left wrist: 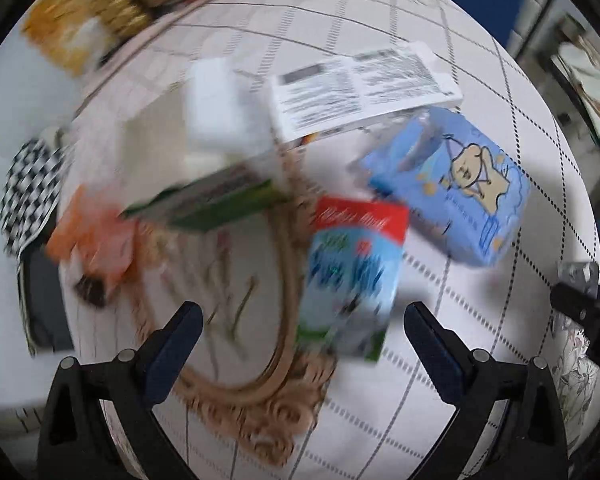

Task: Collect trash
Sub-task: 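Grasp the DHA Pure Milk carton with the left tool while the right tool grasps the clear blister pack, then carry the milk carton and blister pack over the trash bin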

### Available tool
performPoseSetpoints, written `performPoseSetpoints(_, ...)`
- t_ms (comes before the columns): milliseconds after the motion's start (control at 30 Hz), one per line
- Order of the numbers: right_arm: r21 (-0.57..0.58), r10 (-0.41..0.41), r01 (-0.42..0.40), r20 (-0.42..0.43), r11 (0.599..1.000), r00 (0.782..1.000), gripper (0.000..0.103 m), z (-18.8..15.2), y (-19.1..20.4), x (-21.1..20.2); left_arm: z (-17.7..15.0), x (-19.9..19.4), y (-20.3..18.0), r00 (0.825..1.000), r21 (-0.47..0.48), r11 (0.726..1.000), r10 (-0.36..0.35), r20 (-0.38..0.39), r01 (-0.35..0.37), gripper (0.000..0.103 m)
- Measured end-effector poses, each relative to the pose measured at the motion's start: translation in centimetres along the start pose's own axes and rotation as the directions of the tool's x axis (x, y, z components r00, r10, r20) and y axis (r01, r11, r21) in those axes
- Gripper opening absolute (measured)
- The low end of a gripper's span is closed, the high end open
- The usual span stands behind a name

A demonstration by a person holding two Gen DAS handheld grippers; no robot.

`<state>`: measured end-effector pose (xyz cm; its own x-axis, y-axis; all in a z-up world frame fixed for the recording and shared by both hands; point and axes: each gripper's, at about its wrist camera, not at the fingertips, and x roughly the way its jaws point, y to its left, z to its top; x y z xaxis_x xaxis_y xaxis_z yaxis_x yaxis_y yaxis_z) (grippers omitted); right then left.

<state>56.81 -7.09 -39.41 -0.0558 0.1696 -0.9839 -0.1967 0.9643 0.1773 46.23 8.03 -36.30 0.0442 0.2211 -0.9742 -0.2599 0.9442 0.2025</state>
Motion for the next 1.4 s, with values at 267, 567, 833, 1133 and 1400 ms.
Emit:
performPoseSetpoints(267, 0.040, -0.004, 0.005, -0.006, 0.999, 1.000, 0.058, 1.6, -0.1, 0.2, 1.7, 1.5, -0.7, 0.998, 0.049, 0.997, -0.060, -0.035, 0.062, 0.048)
performPoseSetpoints(567, 0.004, -0.008, 0.008, 0.001, 1.000, 1.000, 0.058, 0.2, 0.2, 0.5, -1.6, -0.8, 1.8, 0.998, -0.049, 0.997, -0.062, 0.020, 0.063, 0.048)
performPoseSetpoints(833, -0.092, -0.005, 0.010, 0.054, 0.996, 0.999, 0.058, -2.7, 2.4, -1.7, -7.8, -5.2, 4.5, 0.995, -0.212, 0.975, -0.056, 0.079, 0.072, 0.048)
performPoseSetpoints(1133, -0.175, 0.030, -0.008, 0.127, 0.984, 0.991, 0.057, -9.6, 4.6, -5.6, -14.7, -9.9, 6.3, 0.985, -0.306, 0.946, -0.056, 0.160, 0.104, 0.048)
performPoseSetpoints(1400, -0.227, 0.096, -0.047, 0.208, 0.973, 0.973, 0.058, -20.7, 6.3, -10.7, -24.9, -13.9, 9.6, 0.964, -0.317, 0.937, -0.066, 0.259, 0.150, 0.048)
